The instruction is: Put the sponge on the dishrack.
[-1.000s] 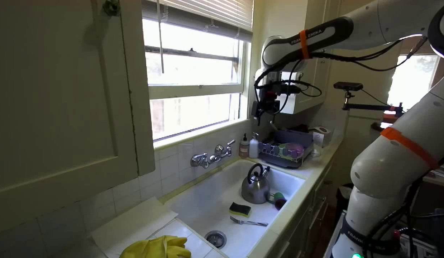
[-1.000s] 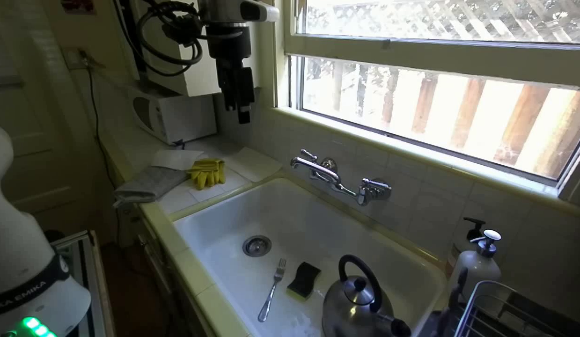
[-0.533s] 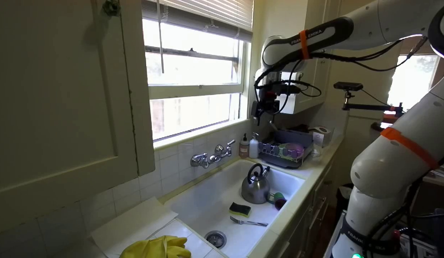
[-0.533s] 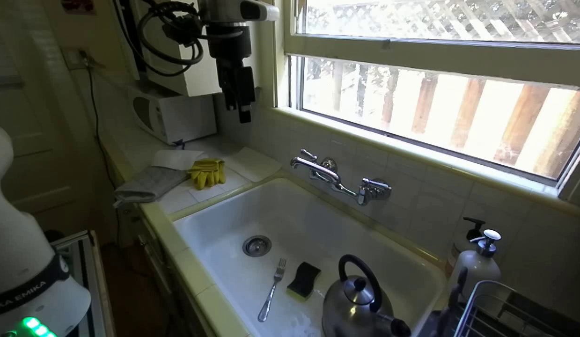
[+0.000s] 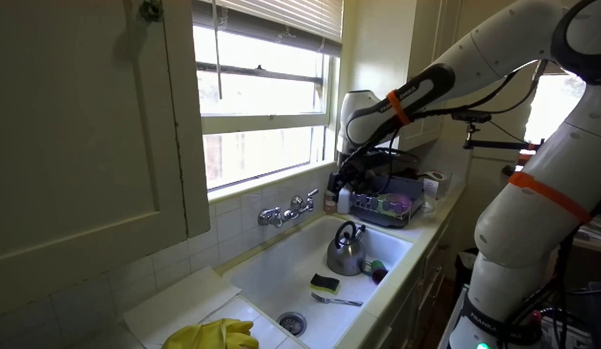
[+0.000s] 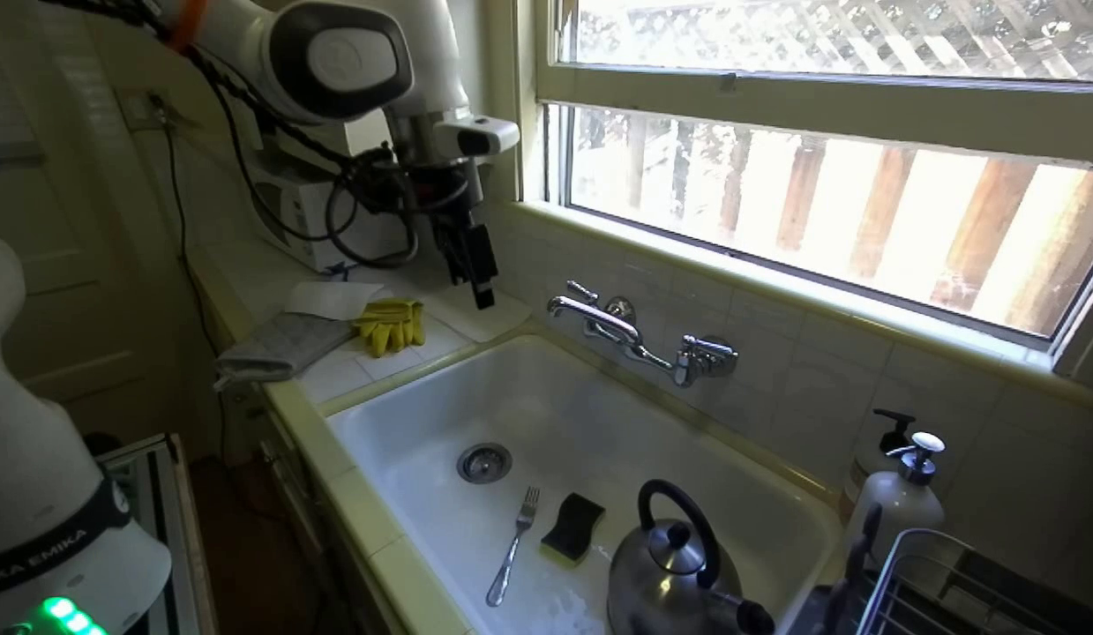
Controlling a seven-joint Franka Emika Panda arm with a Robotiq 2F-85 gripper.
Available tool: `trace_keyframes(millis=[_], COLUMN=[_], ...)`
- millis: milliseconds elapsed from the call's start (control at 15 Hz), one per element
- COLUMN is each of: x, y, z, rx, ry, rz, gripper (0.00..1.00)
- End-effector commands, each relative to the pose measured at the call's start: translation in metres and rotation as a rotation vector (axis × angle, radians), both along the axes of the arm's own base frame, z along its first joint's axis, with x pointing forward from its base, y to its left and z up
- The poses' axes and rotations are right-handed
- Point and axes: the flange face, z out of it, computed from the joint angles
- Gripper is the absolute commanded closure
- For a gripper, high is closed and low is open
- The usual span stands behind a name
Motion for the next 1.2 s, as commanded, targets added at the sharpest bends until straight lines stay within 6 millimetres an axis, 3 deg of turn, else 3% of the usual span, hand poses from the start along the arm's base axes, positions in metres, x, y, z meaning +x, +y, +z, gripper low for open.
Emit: trace_keyframes(millis=[0,400,800,867,933,1133], x=[0.008,0.033,0.046,0.048,0.040,0.042], y=[-0.011,-0.040,-0.058,-0.060,-0.053,-0.054], z=[-0.055,-0.132,-0.192,-0.194,-0.181,-0.186], rx=[0.045,0.075,0.105,0.116,0.105,0.104], ry=[-0.031,-0.064,0.013,0.030,0.014,0.023], rz=[-0.017,0.024,0.058,0.060,0.056,0.057], gripper=[0.00,0.00,0.00,0.00,0.00,0.00])
